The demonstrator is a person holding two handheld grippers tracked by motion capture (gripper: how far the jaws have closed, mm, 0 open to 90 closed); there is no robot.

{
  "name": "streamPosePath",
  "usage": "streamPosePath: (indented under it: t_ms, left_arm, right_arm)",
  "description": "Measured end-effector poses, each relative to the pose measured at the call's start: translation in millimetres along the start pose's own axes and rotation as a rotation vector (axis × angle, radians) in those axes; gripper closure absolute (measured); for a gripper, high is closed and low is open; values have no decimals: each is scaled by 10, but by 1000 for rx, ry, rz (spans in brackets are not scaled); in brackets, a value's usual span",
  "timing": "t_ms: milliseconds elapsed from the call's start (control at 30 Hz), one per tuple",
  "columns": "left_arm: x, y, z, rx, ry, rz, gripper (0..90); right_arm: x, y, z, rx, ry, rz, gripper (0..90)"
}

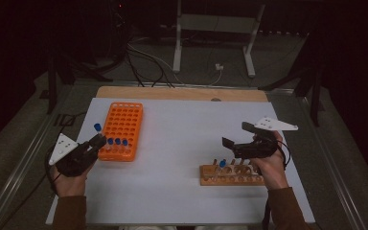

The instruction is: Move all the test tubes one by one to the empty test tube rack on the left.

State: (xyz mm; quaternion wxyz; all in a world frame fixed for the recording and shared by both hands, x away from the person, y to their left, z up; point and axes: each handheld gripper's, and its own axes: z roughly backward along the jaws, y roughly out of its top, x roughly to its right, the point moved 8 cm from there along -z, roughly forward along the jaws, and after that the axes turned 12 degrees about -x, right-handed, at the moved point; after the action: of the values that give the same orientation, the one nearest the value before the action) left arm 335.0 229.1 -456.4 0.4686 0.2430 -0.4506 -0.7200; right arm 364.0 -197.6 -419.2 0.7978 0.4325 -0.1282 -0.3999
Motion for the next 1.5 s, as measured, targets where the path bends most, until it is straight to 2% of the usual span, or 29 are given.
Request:
streamPosePath:
  t_ms: [533,833,1500]
  left_arm:
    - [-104,-27,-23,-3,53,8,780]
    - [-153,-86,-85,-26,87,8,781]
    - [-162,-253,-280,-75,82,2,781]
  right_arm:
    - [122,-177,39,4,-16,-29,2]
    - [161,-246,90,12,-24,-38,2]
    - [185,-363,100,15,-20,-51,2]
